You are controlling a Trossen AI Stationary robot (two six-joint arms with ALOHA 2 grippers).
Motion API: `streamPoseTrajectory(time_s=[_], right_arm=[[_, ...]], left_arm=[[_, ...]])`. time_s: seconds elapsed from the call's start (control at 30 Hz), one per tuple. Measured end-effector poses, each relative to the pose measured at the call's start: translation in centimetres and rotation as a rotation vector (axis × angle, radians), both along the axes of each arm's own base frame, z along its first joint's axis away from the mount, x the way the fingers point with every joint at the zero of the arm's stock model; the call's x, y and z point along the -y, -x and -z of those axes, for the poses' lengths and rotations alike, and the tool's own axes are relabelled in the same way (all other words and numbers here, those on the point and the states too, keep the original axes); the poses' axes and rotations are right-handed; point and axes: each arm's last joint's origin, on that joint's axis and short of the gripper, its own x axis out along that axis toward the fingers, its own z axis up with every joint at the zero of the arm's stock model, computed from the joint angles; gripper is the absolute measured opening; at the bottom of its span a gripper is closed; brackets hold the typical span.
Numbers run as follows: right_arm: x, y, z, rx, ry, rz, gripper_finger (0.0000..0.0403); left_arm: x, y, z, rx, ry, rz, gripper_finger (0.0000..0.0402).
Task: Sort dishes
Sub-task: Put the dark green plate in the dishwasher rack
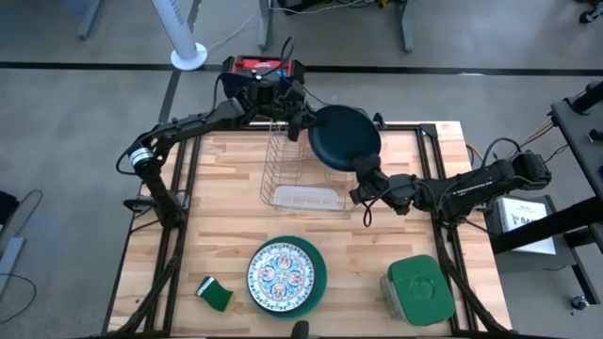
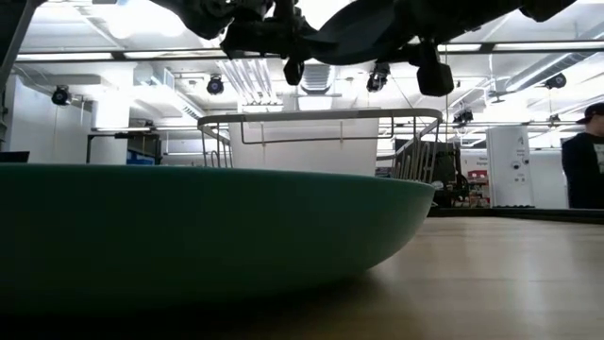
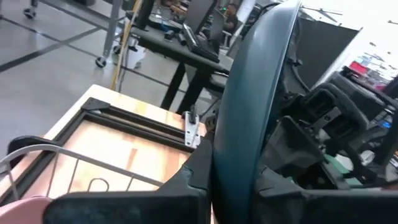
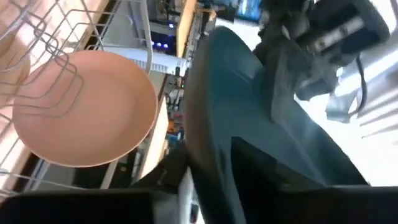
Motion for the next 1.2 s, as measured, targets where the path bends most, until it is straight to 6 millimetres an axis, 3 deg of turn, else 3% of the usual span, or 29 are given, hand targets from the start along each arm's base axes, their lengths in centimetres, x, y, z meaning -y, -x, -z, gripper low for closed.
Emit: streamPoseTrajectory(time_s=[0.4,0.67,0.77,0.9,1.07,1.2], right_arm=[[0.2,0.0,-0.9,0.224,-0.158,0.108,0.0224],[0.4,0.2,-0.7,0.31,-0.212,0.188,0.0261],[0.6,0.5,-1.0,0.382,-0.247,0.227,0.0267],[0.8,1.9,-2.6,0.556,-0.338,0.238,0.027],[1.3,4.9,-5.6,0.843,-0.5,0.175,0.0272],[2.2,7.5,-7.6,1.015,-0.698,0.047,0.0269]], left_arm=[[-0.3,0.1,-2.0,0.018,-0.03,-0.096,0.0015],[-1.8,1.8,-5.9,0.065,-0.078,-0.196,0.0014],[-2.5,2.5,-6.6,0.052,-0.174,-0.214,0.0014],[-2.6,3.0,-7.1,-0.015,-0.409,-0.247,0.0014],[-2.8,2.7,-5.5,-0.104,-0.473,-0.287,0.0014],[-2.6,2.5,-5.4,-0.096,-0.496,-0.286,0.0014]])
